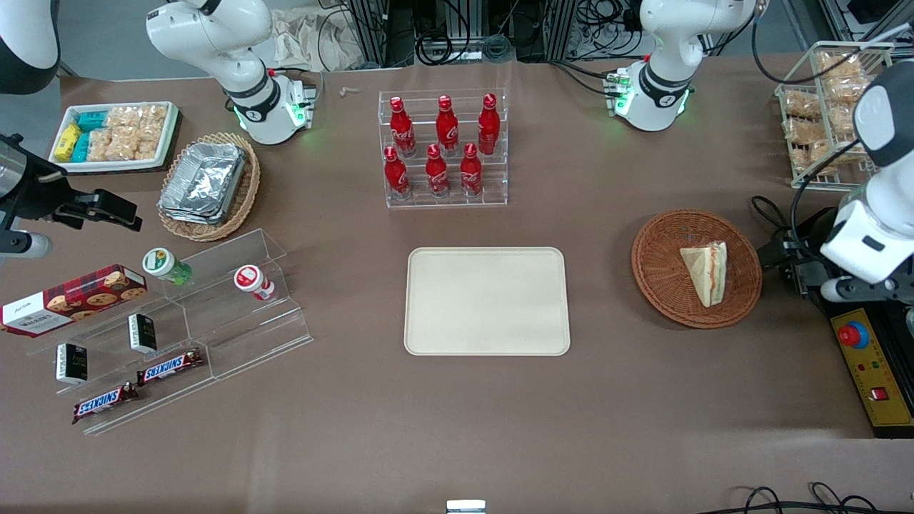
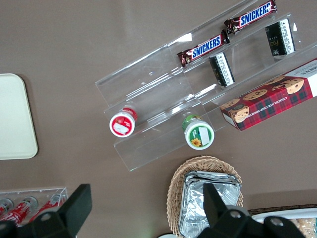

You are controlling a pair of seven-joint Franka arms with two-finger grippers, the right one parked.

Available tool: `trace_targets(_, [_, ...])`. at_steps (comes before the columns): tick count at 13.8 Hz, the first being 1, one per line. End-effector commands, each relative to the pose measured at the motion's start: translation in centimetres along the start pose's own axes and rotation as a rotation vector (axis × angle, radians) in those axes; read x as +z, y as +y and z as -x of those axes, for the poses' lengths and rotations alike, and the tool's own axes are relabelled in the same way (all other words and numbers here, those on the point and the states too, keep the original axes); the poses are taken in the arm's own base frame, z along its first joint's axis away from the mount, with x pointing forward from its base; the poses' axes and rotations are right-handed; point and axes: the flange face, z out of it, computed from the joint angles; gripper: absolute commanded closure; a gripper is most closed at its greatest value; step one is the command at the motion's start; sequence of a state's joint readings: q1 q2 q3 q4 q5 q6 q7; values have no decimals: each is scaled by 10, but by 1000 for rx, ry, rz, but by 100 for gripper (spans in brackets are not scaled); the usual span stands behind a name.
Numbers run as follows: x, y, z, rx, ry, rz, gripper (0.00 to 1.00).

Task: Place sandwich from basket to tray
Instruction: 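Move the left gripper over the wicker basket above the sandwich, then lower the open left gripper around the wrapped sandwich in the basket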

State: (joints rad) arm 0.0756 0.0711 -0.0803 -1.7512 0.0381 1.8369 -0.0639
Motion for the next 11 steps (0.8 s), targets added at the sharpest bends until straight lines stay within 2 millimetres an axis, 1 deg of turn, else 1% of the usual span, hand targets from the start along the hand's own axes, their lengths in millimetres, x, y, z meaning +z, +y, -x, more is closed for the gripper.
trace_targets(1, [31, -15, 47, -67, 32, 47, 0])
trace_targets(2, [46, -21, 54, -94, 31, 55, 0])
trace_targets(4, [74, -21, 67, -109, 40, 53, 0])
trace_targets(5, [90, -20, 70, -132, 25, 51, 0])
trace_targets(6, [108, -20, 72, -139, -8, 49, 0])
trace_targets(8, [137, -20, 70, -146, -63, 48, 0])
trace_targets(11, [174, -20, 65, -181, -105, 38, 0])
